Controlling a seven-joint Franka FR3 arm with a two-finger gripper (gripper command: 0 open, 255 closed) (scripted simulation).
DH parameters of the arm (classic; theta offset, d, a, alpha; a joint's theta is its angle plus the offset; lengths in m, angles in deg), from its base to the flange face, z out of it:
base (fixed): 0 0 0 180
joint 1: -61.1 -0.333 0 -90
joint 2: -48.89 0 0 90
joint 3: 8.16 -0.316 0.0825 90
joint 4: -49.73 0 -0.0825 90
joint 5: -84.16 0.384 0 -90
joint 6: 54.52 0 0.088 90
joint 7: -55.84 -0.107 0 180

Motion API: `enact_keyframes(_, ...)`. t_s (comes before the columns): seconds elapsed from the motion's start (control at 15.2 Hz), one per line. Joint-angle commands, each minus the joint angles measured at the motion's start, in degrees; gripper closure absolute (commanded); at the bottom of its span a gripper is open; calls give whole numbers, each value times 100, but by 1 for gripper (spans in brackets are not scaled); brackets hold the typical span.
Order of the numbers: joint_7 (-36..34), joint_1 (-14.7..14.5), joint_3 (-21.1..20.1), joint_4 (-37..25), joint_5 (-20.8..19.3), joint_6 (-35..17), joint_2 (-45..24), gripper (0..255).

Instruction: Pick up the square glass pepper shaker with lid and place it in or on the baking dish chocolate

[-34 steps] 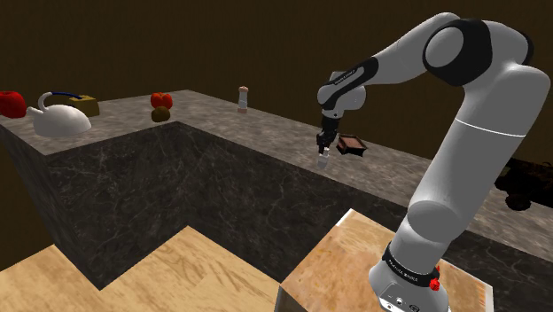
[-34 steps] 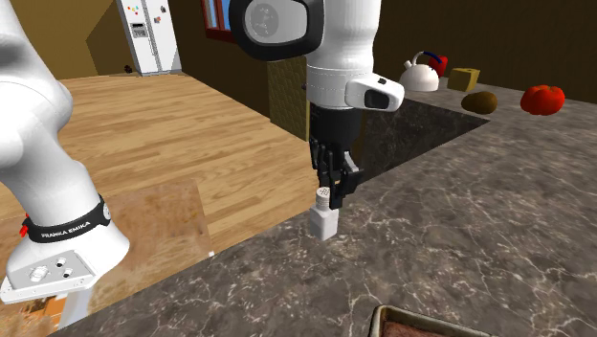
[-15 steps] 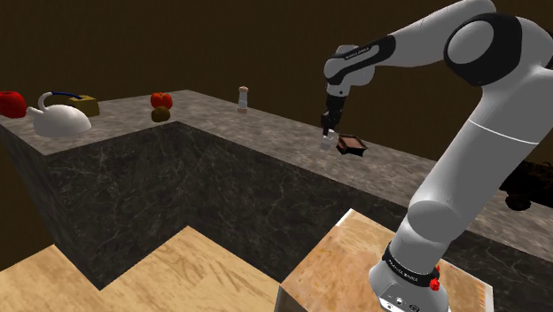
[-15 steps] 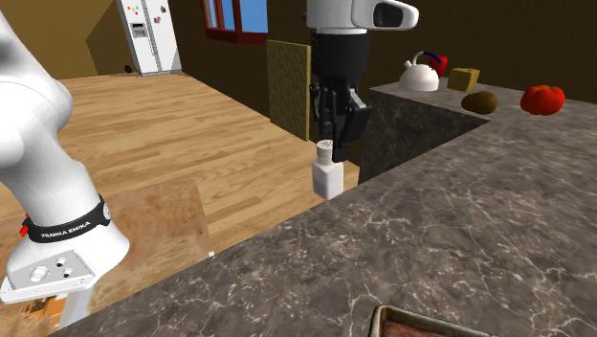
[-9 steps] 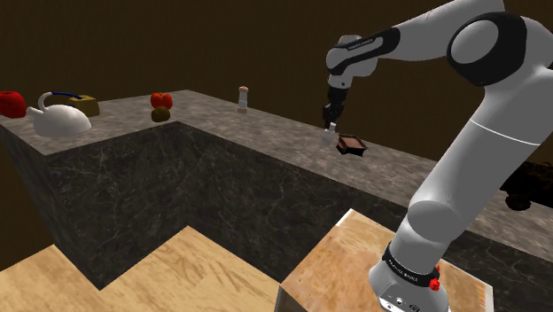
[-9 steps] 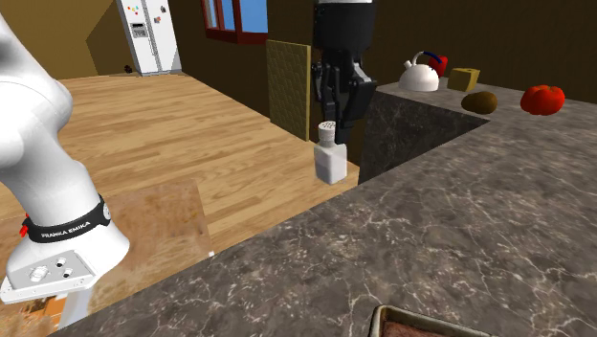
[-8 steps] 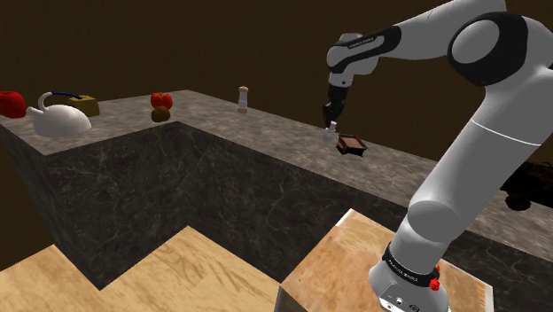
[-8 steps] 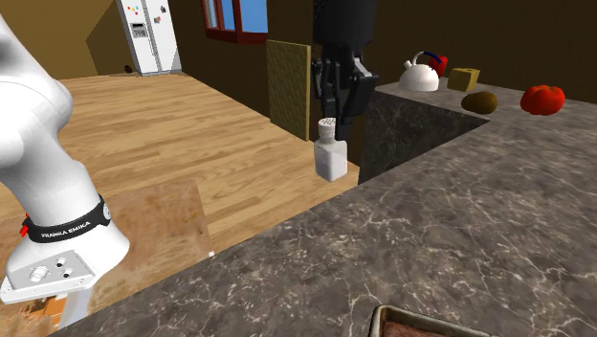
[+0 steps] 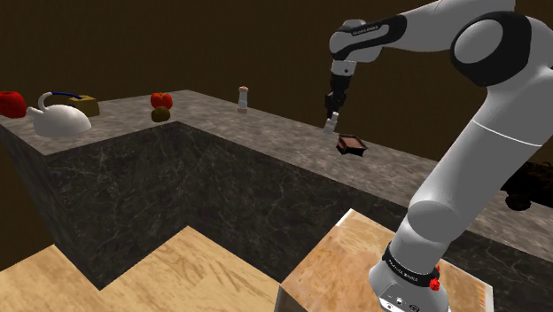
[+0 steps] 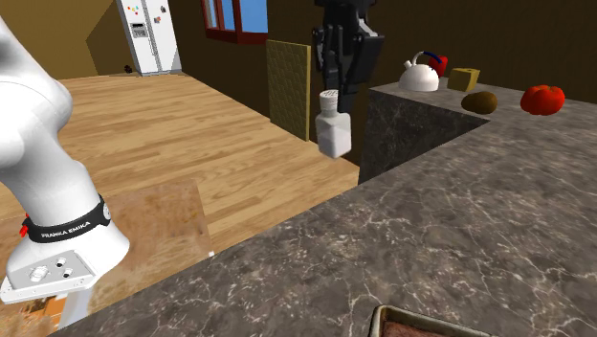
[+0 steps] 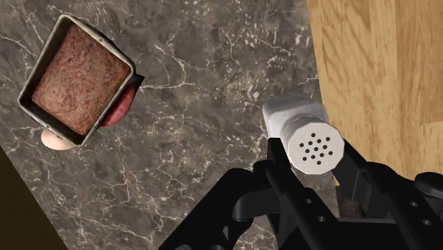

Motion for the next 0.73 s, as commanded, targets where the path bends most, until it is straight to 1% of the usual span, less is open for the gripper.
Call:
enact_keyframes(0.0, 154, 55, 85, -161, 28, 82, -84, 255)
enact_keyframes(0.4, 1133, 438, 584, -1172, 390, 367, -883, 255)
enact_keyframes(0.66, 1798, 820, 847, -2036, 775, 649, -1575, 255)
